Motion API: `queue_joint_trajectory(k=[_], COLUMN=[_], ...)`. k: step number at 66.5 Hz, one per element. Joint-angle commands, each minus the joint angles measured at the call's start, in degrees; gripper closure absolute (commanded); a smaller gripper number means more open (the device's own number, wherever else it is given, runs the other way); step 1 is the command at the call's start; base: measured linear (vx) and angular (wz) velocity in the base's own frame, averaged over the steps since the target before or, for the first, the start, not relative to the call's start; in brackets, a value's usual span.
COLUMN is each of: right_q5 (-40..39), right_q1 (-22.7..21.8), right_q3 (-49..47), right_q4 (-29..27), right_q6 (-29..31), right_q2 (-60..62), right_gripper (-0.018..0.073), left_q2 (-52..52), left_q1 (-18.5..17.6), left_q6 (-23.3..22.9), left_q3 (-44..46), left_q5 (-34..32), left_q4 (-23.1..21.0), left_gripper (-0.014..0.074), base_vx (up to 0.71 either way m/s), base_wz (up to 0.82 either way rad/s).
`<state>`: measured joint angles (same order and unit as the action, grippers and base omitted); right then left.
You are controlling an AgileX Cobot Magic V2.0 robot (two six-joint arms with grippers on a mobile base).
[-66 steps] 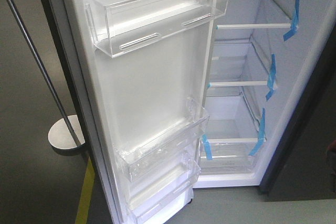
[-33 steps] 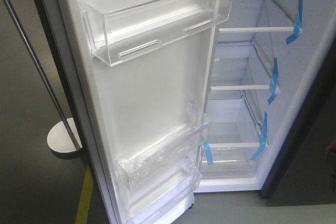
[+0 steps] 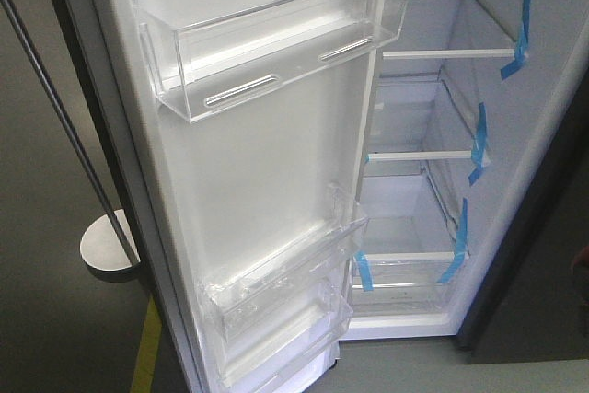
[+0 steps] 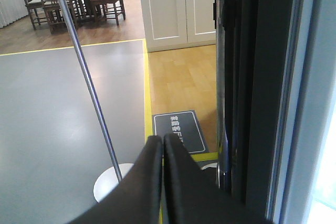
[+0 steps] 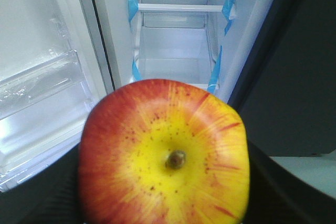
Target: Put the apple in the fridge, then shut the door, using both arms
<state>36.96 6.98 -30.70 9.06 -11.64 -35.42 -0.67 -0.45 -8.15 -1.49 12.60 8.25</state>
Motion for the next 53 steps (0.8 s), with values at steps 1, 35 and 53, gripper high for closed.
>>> queue_joint_trajectory(k=[1, 35, 53], right_q5=[-4.16, -4.16, -4.11], right_q1=[0.08, 0.08, 0.08], right_q3=[-1.70, -1.70, -1.70], right_q4=[0.87, 0.87, 0.87], right_q6=[0.72, 0.72, 0.72], right_q2=[-0.33, -0.33, -0.33], right_gripper=[0.0406, 0.0406, 0.0406], left_q2=[-0.80, -0.80, -0.80], left_q1=[-0.35, -0.35, -0.35], left_q6=[-0.23, -0.23, -0.23], left_q3=[-1.08, -1.08, -1.08], left_q5=[-4.12, -4.12, -4.12], left_q4=[-0.30, -0.30, -0.30], left_gripper=[0.0602, 0.0602, 0.0602], base_vx=[0.00, 0.00, 0.00], base_wz=[0.00, -0.01, 0.00])
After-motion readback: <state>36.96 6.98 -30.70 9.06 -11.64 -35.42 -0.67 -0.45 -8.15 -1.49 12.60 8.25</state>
